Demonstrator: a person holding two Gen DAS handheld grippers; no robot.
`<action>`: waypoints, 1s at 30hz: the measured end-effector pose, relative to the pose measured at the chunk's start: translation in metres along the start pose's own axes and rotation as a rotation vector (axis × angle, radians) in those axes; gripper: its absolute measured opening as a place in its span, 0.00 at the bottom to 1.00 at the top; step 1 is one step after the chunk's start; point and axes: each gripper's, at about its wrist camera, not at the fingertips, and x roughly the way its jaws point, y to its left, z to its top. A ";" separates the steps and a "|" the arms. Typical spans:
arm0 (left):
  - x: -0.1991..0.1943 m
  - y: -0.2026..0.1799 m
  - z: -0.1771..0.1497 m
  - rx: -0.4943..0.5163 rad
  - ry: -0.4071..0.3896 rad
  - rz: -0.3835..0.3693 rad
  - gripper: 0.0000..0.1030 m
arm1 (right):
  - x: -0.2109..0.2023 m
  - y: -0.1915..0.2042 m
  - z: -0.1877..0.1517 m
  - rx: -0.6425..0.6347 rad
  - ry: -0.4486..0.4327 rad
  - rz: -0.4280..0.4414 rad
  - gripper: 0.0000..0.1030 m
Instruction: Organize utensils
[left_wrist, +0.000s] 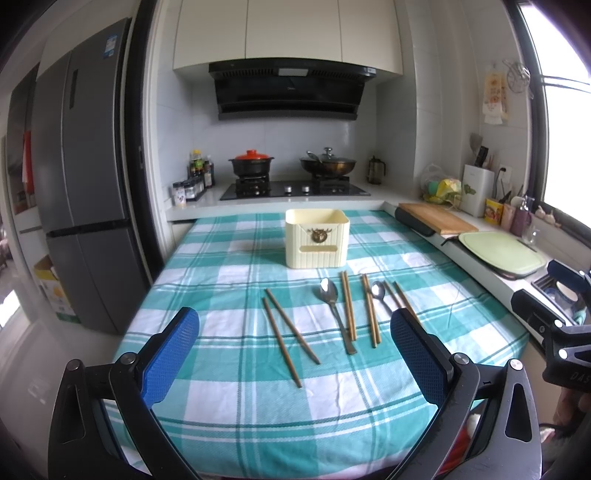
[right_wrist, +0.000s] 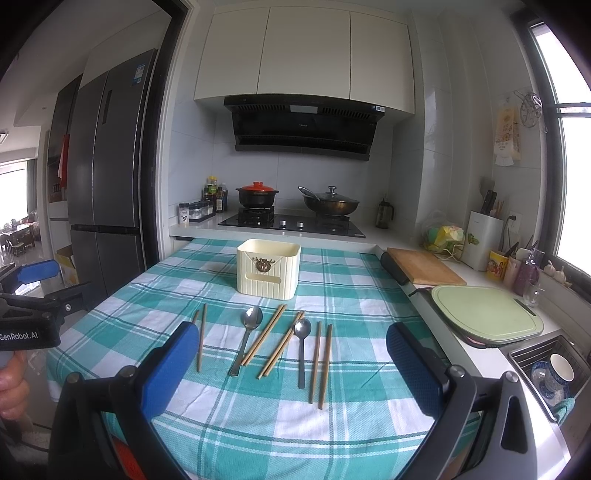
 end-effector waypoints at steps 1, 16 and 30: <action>0.000 0.000 0.000 0.000 0.000 0.000 1.00 | 0.000 0.000 0.000 -0.001 0.000 0.000 1.00; 0.001 -0.001 -0.001 0.000 0.005 0.000 1.00 | 0.001 0.001 0.000 -0.002 0.005 0.001 1.00; 0.013 0.001 -0.004 -0.005 0.038 0.010 1.00 | 0.011 0.000 -0.001 0.001 0.027 0.004 1.00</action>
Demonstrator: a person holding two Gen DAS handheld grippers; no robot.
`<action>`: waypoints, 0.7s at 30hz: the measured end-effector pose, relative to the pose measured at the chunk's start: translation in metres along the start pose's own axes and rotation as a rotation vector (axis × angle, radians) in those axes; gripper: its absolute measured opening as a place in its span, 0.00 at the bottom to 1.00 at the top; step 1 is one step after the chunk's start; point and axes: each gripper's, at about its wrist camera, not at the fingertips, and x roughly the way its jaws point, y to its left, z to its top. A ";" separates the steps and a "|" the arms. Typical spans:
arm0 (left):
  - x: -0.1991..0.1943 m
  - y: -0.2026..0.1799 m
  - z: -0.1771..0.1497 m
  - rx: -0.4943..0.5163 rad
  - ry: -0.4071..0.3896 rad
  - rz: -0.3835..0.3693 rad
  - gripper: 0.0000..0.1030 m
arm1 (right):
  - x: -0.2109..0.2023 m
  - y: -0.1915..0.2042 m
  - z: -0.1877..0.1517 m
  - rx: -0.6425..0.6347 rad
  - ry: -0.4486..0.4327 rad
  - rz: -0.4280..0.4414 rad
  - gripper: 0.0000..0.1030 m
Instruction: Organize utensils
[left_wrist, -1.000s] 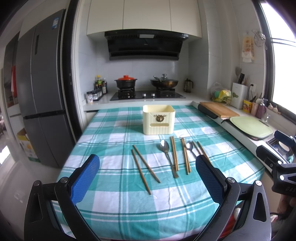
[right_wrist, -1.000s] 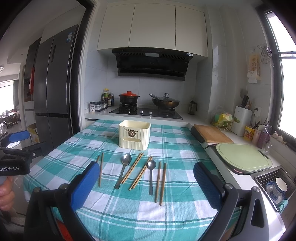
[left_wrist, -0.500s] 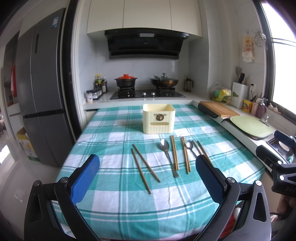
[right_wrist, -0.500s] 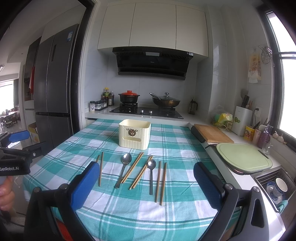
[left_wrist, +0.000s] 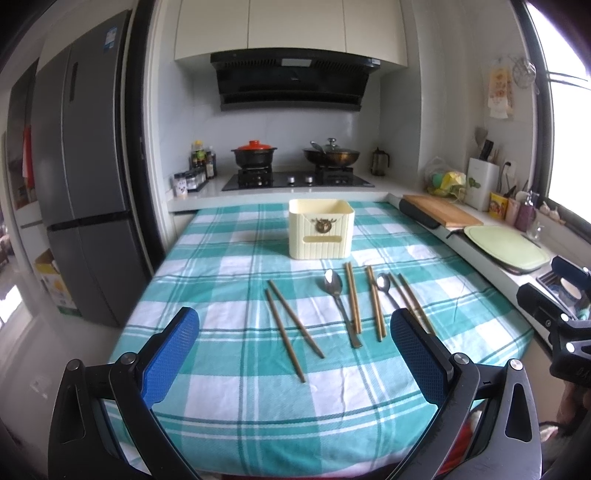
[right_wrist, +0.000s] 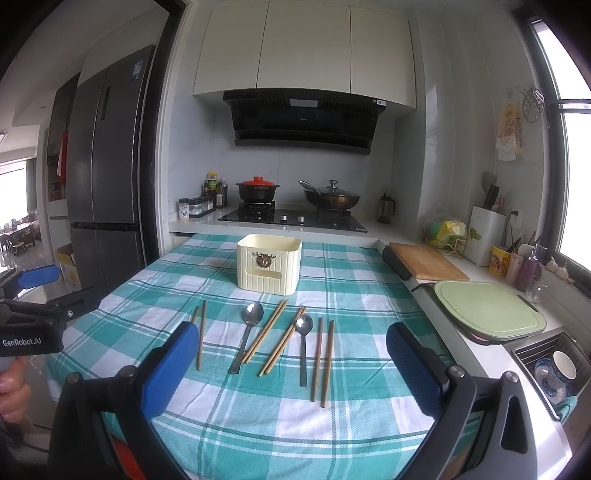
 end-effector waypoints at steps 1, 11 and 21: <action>0.001 0.000 0.000 0.001 0.002 0.002 1.00 | 0.000 0.000 0.000 0.000 0.002 -0.001 1.00; 0.012 0.001 -0.005 0.023 0.027 0.016 1.00 | 0.016 -0.003 0.001 0.019 0.048 0.007 1.00; 0.020 -0.001 -0.006 0.032 0.023 -0.020 1.00 | 0.029 0.001 0.003 -0.007 0.069 0.004 1.00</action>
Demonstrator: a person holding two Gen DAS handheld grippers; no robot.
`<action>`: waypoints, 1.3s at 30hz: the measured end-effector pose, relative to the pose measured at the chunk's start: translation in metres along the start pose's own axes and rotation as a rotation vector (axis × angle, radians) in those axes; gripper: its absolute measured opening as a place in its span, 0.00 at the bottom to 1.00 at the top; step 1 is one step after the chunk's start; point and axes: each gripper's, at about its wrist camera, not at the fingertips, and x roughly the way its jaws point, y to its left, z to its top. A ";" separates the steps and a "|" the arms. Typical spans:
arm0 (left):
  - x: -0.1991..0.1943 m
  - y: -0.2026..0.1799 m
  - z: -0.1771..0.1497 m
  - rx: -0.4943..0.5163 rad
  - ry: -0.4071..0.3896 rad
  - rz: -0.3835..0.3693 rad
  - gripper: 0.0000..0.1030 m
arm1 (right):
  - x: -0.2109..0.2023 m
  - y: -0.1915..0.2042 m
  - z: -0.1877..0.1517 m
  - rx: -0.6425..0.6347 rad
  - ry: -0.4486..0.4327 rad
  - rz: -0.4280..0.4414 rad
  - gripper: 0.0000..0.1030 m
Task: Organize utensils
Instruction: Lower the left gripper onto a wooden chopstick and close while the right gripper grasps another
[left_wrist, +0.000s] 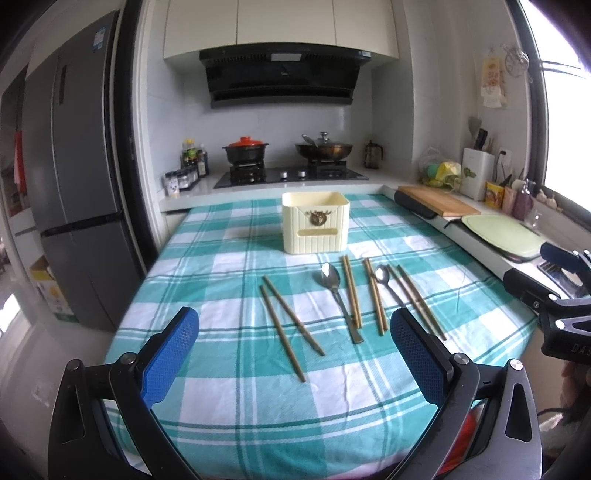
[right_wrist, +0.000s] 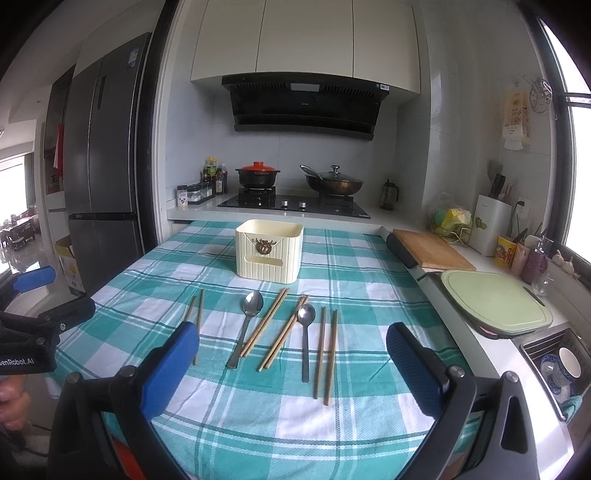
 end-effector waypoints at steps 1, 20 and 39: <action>0.003 0.001 -0.001 -0.002 0.011 -0.001 1.00 | 0.002 0.001 0.000 -0.003 0.004 0.001 1.00; 0.143 0.064 -0.018 -0.150 0.292 0.127 1.00 | 0.101 -0.049 -0.026 0.049 0.193 -0.056 1.00; 0.257 0.070 -0.012 -0.168 0.465 0.129 1.00 | 0.276 -0.101 -0.054 0.090 0.506 0.021 0.67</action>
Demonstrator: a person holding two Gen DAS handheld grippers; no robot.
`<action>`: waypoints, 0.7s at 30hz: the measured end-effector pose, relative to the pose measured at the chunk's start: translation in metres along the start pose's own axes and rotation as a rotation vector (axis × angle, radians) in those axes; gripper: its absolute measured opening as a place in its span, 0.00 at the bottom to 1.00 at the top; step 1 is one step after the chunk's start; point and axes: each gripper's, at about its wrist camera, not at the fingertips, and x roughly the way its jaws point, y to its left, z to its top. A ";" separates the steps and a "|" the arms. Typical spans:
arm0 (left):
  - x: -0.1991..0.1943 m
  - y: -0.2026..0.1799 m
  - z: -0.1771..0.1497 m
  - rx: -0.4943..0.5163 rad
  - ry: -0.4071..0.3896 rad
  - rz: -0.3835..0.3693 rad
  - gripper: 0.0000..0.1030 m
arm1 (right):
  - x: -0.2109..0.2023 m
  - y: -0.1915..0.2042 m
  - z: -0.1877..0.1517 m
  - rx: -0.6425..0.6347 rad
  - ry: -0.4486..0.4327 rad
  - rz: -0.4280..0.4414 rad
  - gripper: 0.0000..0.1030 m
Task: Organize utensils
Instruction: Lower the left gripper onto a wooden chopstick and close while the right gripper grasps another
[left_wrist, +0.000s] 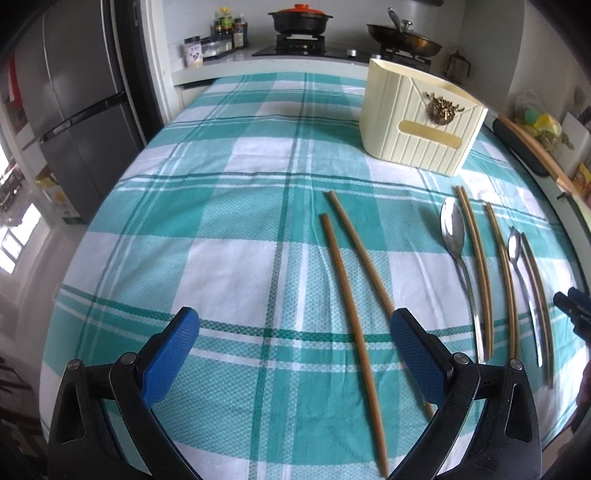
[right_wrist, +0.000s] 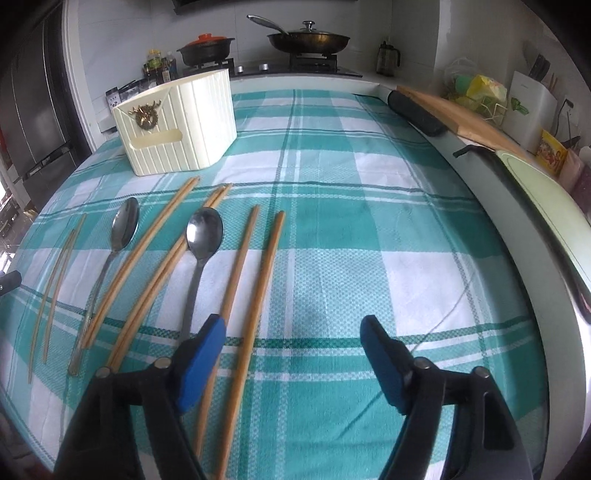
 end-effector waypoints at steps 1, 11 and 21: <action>0.003 -0.001 0.002 0.000 0.008 0.002 1.00 | 0.003 0.000 0.001 0.000 0.006 0.010 0.66; 0.038 -0.002 0.014 -0.019 0.052 0.028 1.00 | 0.026 0.009 0.012 -0.080 0.055 0.026 0.42; 0.064 -0.006 0.022 0.060 0.083 0.091 1.00 | 0.038 0.010 0.028 -0.140 0.098 0.026 0.40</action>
